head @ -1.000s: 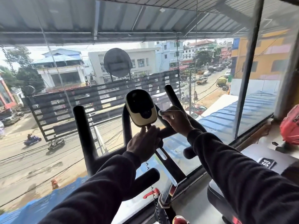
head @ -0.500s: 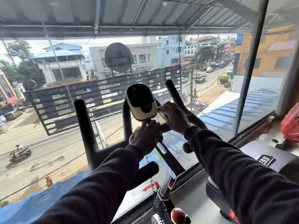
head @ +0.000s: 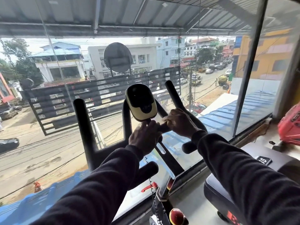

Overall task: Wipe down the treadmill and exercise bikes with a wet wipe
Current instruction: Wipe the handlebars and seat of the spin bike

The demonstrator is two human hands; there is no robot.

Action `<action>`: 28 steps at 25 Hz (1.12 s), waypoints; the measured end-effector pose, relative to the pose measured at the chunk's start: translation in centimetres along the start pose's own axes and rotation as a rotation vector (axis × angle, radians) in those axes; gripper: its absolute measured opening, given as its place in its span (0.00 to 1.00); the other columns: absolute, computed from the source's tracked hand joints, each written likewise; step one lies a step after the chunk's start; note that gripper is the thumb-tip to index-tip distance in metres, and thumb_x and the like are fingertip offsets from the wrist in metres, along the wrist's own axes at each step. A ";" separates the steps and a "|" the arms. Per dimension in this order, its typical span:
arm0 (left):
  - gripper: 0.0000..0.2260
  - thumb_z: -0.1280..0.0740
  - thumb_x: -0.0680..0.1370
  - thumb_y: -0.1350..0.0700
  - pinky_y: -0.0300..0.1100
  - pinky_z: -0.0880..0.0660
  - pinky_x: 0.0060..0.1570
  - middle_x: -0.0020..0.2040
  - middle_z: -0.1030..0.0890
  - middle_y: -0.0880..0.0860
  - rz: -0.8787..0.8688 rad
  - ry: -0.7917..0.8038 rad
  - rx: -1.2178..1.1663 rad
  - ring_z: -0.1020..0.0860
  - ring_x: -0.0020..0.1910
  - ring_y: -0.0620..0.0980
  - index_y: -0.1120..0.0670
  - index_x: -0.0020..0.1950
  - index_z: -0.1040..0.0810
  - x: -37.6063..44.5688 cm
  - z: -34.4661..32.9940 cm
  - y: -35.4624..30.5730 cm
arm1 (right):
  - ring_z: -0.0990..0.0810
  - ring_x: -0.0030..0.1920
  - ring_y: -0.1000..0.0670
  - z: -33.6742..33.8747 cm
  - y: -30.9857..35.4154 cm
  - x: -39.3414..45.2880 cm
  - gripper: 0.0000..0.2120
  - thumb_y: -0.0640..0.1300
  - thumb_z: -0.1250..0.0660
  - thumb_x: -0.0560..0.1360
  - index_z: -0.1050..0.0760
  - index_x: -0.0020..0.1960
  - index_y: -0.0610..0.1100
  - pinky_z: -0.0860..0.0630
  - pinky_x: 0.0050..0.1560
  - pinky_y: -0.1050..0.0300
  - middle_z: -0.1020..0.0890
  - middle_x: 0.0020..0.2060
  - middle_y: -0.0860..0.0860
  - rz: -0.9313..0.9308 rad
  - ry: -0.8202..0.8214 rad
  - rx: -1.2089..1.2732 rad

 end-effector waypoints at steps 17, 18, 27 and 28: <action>0.14 0.45 0.82 0.45 0.52 0.28 0.47 0.60 0.28 0.49 -0.038 0.040 0.081 0.28 0.58 0.56 0.50 0.63 0.31 0.7 -1.5 0.1 | 0.22 0.51 0.39 0.6 -0.1 -3.2 0.09 0.35 0.37 0.75 0.25 0.55 0.38 0.27 0.53 0.52 0.26 0.54 0.39 -0.587 -0.001 0.028; 0.13 0.44 0.82 0.45 0.52 0.28 0.47 0.60 0.28 0.48 -0.020 0.035 0.071 0.28 0.58 0.56 0.49 0.63 0.31 0.8 -1.3 0.2 | 0.23 0.52 0.38 0.6 -0.6 -3.4 0.10 0.35 0.37 0.75 0.26 0.56 0.38 0.27 0.53 0.51 0.27 0.56 0.39 -0.678 0.021 0.057; 0.22 0.55 0.75 0.39 0.55 0.23 0.46 0.59 0.27 0.49 -0.013 0.075 0.059 0.25 0.54 0.57 0.44 0.63 0.34 0.6 -1.9 0.7 | 0.22 0.51 0.41 -0.5 1.5 -3.9 0.05 0.37 0.38 0.76 0.28 0.51 0.40 0.29 0.47 0.55 0.20 0.48 0.43 -0.682 -0.025 0.173; 0.20 0.54 0.77 0.40 0.55 0.23 0.46 0.59 0.27 0.48 0.005 0.097 0.025 0.25 0.55 0.56 0.45 0.63 0.33 0.4 -1.7 0.8 | 0.22 0.49 0.42 -0.9 2.3 -3.9 0.03 0.39 0.38 0.76 0.28 0.50 0.41 0.31 0.46 0.56 0.21 0.47 0.44 -0.651 -0.005 0.189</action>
Point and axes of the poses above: each hand's wrist, its own x-axis towards the middle knuckle, its own z-axis out of the back of the hand, y = z × x, the point moved 7 cm from there along x, towards the middle knuckle
